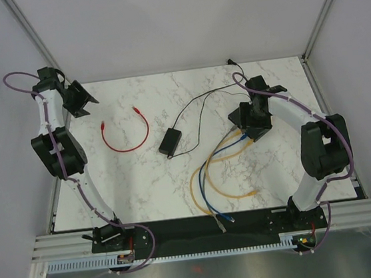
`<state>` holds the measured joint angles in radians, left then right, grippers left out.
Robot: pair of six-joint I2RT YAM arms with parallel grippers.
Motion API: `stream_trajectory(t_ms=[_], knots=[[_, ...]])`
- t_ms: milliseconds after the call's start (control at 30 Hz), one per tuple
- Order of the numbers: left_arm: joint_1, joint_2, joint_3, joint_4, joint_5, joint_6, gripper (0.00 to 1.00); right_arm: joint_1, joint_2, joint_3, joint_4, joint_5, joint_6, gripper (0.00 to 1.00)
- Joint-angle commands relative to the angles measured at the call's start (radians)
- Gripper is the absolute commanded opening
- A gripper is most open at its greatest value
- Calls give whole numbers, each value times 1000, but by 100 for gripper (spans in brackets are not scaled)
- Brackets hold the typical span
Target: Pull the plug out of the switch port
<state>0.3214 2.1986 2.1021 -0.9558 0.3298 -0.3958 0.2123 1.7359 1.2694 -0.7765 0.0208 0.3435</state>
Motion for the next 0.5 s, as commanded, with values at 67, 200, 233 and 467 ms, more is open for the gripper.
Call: stream_trajectory(t_ms=[67,200,233,467], knots=[[-33,-56,13,-26,-28,6,68,4,7,47,-4,2,-9,69],[-149,-129,-34,2,67,12,65,6,34,64,-6,14,-11,71],[-180,-149,-54,15,83,14,63,6,37,68,-4,19,-8,72],[-496,-244,-260,302,271,-121,60,4,80,131,-1,50,-12,98]])
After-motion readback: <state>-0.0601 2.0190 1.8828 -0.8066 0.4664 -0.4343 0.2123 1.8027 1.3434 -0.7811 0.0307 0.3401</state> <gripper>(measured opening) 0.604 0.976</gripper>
